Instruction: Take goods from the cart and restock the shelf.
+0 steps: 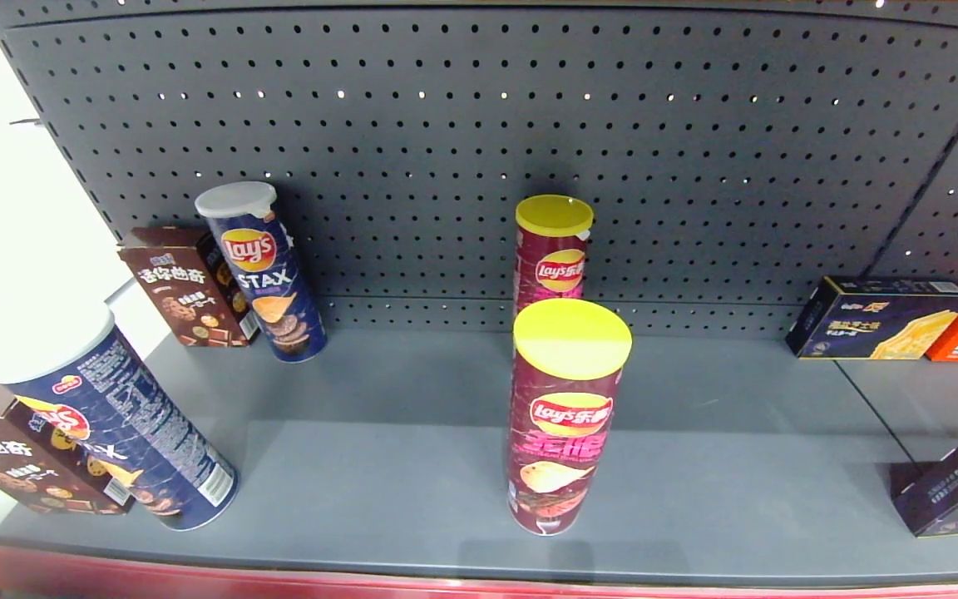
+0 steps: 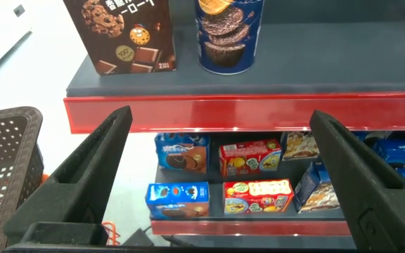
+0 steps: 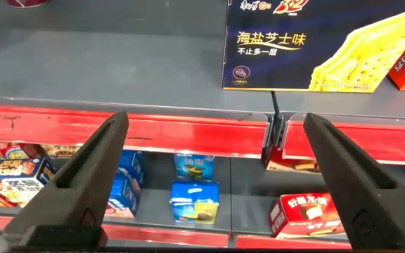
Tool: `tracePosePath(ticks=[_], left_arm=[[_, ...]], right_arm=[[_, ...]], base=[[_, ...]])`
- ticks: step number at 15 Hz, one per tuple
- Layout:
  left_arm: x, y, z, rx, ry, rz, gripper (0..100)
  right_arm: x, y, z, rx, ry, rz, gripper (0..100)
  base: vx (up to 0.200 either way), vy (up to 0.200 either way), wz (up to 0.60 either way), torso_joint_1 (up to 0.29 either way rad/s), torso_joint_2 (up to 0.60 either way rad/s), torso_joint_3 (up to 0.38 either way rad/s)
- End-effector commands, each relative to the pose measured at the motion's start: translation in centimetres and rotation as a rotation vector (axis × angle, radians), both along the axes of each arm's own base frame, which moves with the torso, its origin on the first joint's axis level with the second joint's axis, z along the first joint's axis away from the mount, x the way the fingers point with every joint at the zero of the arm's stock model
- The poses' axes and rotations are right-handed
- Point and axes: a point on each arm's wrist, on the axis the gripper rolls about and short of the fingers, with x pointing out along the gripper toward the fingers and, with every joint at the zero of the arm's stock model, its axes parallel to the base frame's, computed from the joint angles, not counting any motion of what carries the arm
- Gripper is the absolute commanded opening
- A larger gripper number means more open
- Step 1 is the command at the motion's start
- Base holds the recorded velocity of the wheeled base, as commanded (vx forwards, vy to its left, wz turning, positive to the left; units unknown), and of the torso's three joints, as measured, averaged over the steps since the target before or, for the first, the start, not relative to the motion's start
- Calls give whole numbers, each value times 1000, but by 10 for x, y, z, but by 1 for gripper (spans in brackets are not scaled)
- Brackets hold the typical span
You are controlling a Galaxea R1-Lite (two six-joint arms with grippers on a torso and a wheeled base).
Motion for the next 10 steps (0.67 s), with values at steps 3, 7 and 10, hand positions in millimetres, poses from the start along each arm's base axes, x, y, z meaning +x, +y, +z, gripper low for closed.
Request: tracePosePath(ticks=[3,7,10], left_arm=[[0,0,0,1,1,1,100],[0,0,0,1,1,1,100],[0,0,0,1,1,1,100]], right_arm=[[0,0,0,2,3,-1,100],[0,0,0,2,3,-1,100],[0,0,0,2,3,-1,100]], base=[[0,0,0,0,0,0],[0,0,0,0,0,0],[0,0,0,0,0,0]])
